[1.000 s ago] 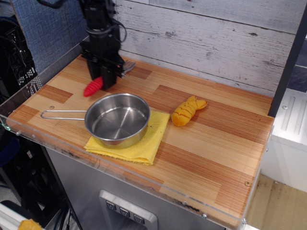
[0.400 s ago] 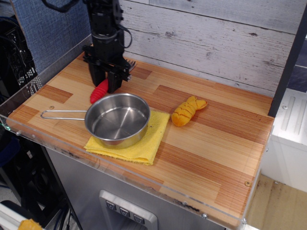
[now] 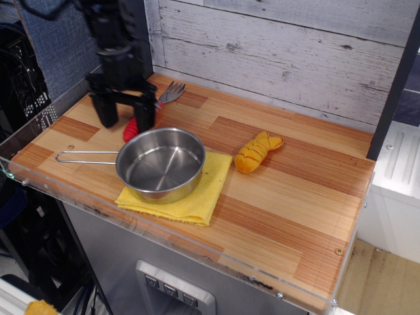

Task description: Place the red fork above and to the right of the silver pot.

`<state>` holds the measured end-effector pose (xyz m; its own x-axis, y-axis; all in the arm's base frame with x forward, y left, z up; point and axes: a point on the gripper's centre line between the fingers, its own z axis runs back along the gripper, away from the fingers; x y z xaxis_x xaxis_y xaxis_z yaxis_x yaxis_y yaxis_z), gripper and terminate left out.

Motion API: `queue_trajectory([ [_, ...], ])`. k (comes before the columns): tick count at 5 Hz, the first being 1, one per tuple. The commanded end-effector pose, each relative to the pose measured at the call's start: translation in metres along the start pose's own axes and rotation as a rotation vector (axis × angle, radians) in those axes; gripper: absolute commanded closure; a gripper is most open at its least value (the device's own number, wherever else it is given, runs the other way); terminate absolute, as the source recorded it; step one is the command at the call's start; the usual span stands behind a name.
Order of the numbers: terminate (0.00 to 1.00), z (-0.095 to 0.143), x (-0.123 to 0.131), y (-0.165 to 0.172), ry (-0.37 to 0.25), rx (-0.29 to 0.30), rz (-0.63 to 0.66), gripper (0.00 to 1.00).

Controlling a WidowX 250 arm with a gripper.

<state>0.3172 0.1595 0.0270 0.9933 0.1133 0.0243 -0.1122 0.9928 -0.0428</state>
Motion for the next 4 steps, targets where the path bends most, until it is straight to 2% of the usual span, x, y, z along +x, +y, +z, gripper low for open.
queue_trajectory([
  [1, 0.00, 0.072, -0.015, -0.025, -0.161, -0.012, 0.020, 0.00],
  [2, 0.00, 0.102, -0.024, -0.060, -0.207, 0.015, -0.065, 0.00],
  [3, 0.00, 0.119, -0.029, -0.087, -0.199, 0.040, -0.163, 0.00],
  [4, 0.00, 0.122, -0.029, -0.095, -0.175, 0.052, -0.189, 0.00],
])
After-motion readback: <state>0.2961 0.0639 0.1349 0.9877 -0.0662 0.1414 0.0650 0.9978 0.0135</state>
